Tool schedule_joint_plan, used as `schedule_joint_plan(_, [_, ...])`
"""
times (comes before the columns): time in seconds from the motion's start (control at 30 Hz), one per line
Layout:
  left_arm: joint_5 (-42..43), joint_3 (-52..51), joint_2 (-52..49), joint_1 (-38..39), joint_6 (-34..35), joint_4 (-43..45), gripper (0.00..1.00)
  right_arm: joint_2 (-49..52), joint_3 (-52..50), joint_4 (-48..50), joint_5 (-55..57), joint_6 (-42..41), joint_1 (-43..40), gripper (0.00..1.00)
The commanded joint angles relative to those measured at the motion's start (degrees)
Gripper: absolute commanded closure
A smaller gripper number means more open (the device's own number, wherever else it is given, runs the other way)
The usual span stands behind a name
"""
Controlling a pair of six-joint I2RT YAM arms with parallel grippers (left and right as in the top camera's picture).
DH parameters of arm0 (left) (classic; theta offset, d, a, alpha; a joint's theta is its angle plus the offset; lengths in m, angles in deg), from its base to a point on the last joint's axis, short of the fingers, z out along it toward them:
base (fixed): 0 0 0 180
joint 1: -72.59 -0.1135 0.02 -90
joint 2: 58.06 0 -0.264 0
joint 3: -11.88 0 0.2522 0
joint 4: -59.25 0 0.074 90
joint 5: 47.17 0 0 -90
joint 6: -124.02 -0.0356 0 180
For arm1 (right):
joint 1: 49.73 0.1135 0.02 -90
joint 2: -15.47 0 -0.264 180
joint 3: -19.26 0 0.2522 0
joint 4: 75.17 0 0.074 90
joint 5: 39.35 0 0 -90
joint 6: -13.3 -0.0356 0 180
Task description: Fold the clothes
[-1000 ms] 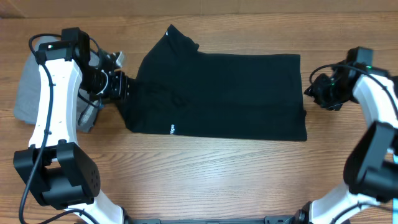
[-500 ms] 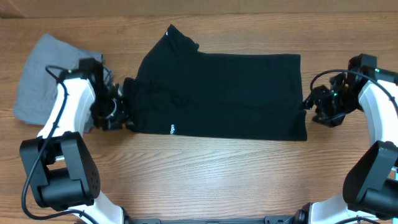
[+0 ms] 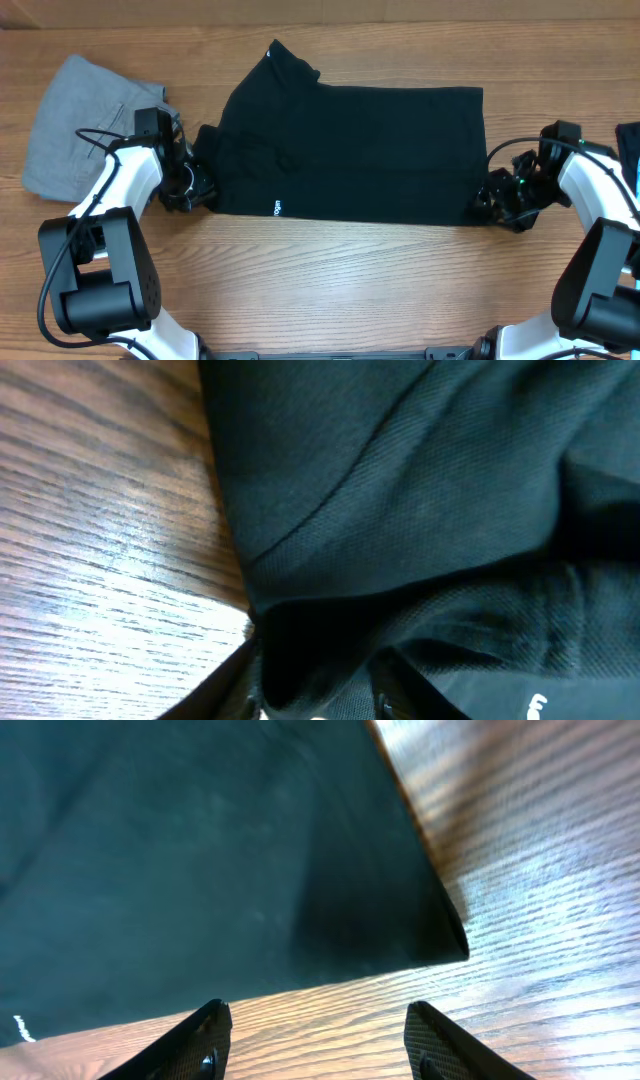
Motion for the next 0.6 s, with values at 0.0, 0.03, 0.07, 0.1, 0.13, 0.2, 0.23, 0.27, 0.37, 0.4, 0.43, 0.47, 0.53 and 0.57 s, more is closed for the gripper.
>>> schedule_joint_plan(0.0, [-1.05,-1.31,0.81,0.39,1.75,0.46,0.66,0.07,-2.21,0.92,-0.37,-0.09,0.09,0.40])
schedule_joint_plan(0.03, [-1.20,-1.31,0.81,0.39,1.73,0.46,0.67,0.07,-2.78,1.18,-0.35,-0.07,0.09,0.40])
schedule_joint_plan(0.07, [-1.44,-1.31,0.81,0.39,1.73,0.55,0.69,0.07,-3.21,1.42,-0.35,-0.07,0.09,0.39])
schedule_joint_plan(0.1, [-1.44,-1.31,0.81,0.39,1.73,0.74,0.70,0.07,-3.58,1.68,-0.35,-0.09,0.09,0.37])
schedule_joint_plan(0.13, [-1.42,-1.31,0.81,0.39,1.73,1.01,0.70,0.07,-3.91,2.10,-0.35,-0.09,0.09,0.36])
schedule_joint_plan(0.2, [-1.42,-1.31,0.81,0.39,1.75,1.64,0.69,0.07,-4.72,3.50,-0.33,-0.68,0.09,0.35])
schedule_joint_plan(0.23, [-1.42,-1.31,0.81,0.39,1.73,2.03,0.67,0.07,-5.31,4.55,-0.35,-1.62,0.09,0.34])
schedule_joint_plan(0.27, [-1.40,-1.31,0.81,0.39,1.73,2.25,0.66,0.07,-5.79,5.53,-0.33,-2.51,0.09,0.34])
schedule_joint_plan(0.37, [-1.18,-1.31,0.81,0.39,1.75,2.78,0.65,0.07,-8.17,10.23,-0.37,-4.52,0.09,0.32])
schedule_joint_plan(0.4, [-1.07,-1.31,0.81,0.39,1.73,2.86,0.66,0.07,-8.92,11.56,-0.35,-5.57,0.09,0.31])
schedule_joint_plan(0.43, [-0.92,-1.31,0.81,0.39,1.75,2.93,0.68,0.07,-9.81,13.46,-0.37,-6.12,0.09,0.33])
schedule_joint_plan(0.47, [-0.66,-1.31,0.81,0.39,1.73,3.02,0.70,0.07,-10.78,15.65,-0.33,-6.78,0.09,0.40])
schedule_joint_plan(0.53, [-0.31,-1.31,0.81,0.39,1.73,3.15,0.70,0.07,-12.24,19.10,-0.37,-8.50,0.09,0.55])
schedule_joint_plan(0.57, [-0.33,-1.31,0.81,0.39,1.73,3.21,0.71,0.07,-12.90,20.74,-0.37,-8.98,0.09,0.62])
